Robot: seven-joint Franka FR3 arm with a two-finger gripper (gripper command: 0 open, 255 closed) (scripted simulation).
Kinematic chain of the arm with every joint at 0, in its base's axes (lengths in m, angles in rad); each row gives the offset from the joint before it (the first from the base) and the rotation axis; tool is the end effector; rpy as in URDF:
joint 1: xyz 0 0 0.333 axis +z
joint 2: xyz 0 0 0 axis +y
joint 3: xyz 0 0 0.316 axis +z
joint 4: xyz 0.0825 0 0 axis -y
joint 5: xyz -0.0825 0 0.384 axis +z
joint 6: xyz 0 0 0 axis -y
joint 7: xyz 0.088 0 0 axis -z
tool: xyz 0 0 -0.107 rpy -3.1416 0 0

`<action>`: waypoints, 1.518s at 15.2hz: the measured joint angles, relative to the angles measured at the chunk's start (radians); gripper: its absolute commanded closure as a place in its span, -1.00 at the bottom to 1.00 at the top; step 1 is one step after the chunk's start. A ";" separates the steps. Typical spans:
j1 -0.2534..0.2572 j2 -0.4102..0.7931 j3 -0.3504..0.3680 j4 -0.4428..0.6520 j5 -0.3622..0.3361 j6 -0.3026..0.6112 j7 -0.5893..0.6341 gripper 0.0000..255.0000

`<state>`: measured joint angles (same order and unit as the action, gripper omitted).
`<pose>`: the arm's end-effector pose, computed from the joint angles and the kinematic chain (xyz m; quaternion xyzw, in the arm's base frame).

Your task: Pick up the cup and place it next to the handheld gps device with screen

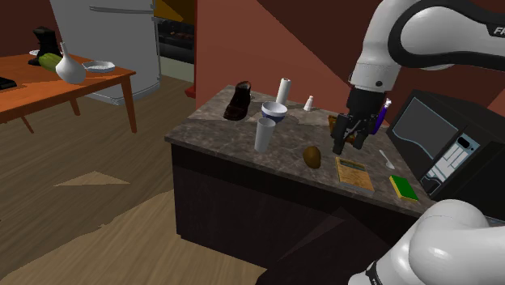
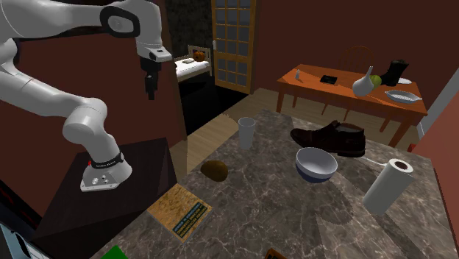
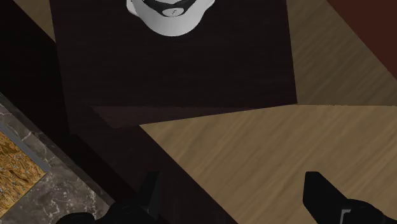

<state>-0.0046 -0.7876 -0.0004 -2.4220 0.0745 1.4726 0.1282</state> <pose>0.2924 0.0071 0.5529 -0.9939 0.0656 0.0829 0.0323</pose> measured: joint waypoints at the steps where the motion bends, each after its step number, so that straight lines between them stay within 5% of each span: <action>1: 0.000 0.000 0.000 0.000 0.000 0.000 0.000 -1.00; 12: -0.007 0.315 -0.018 0.076 -0.060 0.297 -0.075 -1.00; 23: -0.015 0.715 -0.032 0.328 -0.110 0.515 -0.132 -1.00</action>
<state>-0.0196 -0.0730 -0.0319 -2.0941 -0.0354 1.9880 -0.0041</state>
